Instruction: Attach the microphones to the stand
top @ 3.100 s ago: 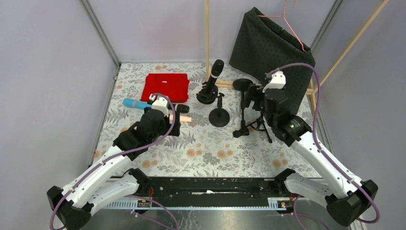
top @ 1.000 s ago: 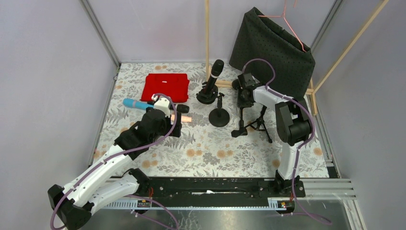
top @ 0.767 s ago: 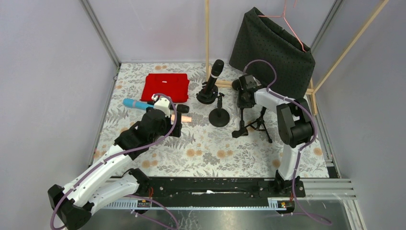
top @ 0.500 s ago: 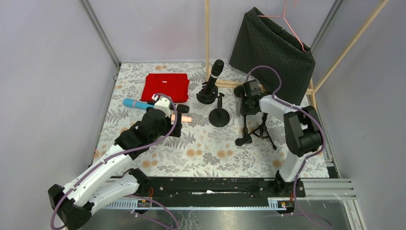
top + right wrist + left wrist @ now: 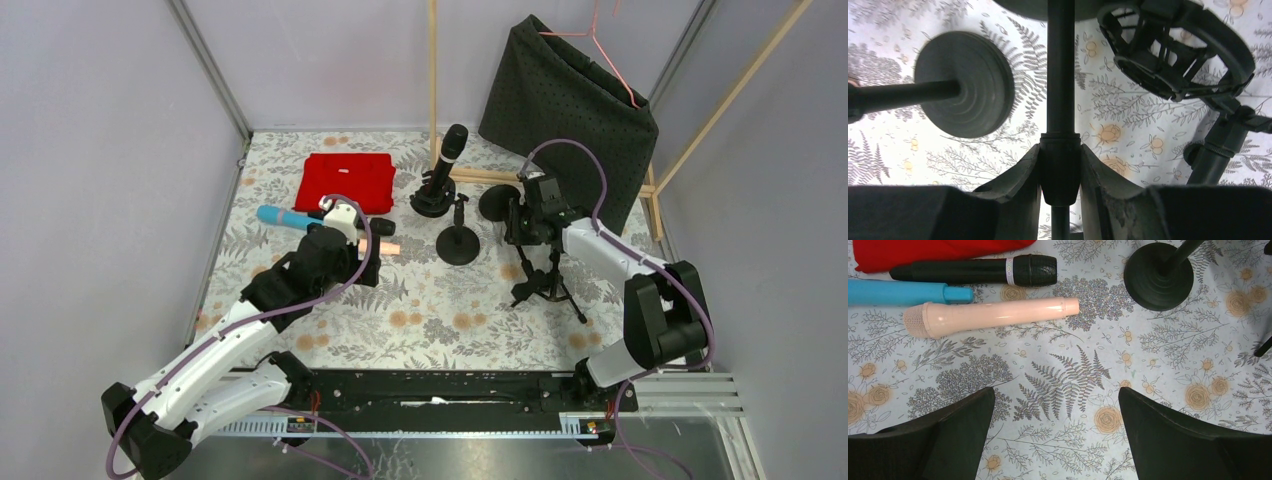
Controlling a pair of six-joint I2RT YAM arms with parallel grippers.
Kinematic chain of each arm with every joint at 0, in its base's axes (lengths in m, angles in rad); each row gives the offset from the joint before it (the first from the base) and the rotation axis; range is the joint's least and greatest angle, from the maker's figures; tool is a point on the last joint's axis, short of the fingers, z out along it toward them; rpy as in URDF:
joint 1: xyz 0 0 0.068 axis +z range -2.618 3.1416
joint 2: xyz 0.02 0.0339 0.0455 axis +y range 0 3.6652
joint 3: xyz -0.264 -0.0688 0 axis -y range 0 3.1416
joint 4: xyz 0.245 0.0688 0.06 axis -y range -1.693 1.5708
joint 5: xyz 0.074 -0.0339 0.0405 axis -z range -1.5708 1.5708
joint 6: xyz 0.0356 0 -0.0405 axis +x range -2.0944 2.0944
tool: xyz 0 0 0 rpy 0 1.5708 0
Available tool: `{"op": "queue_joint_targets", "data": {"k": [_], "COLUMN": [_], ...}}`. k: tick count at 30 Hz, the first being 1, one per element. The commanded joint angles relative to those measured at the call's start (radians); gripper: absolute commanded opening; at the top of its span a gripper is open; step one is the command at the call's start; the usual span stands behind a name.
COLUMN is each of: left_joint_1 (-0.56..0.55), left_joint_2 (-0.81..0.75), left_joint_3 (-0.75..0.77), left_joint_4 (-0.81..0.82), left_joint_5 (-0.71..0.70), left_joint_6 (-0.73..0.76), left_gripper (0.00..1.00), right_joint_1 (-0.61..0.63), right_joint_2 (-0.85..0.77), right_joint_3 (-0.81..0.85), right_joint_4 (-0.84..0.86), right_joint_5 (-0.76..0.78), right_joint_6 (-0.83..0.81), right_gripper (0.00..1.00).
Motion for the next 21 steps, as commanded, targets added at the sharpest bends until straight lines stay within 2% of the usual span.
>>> {"op": "queue_joint_targets", "data": {"k": [1,16,21], "left_joint_1": [0.005,0.005,0.005], "left_joint_2": [-0.002,0.000,0.002], "left_joint_3": [-0.001,0.000,0.000], "left_joint_4": [0.047,0.047,0.046], "left_joint_5": [0.003,0.005,0.006], "left_joint_6": [0.010,0.010,0.011], "left_gripper": [0.99,0.99,0.99], "right_joint_1": [0.004,0.005,0.004], "right_joint_2": [-0.082,-0.224,-0.302], "right_joint_3": [0.020,-0.019,-0.016], "right_joint_4": [0.131,0.148,0.061], "right_joint_5": [-0.028,0.010,-0.004], "right_joint_6": [-0.027,-0.039,-0.038], "right_gripper": [0.00,0.00,0.00]}}
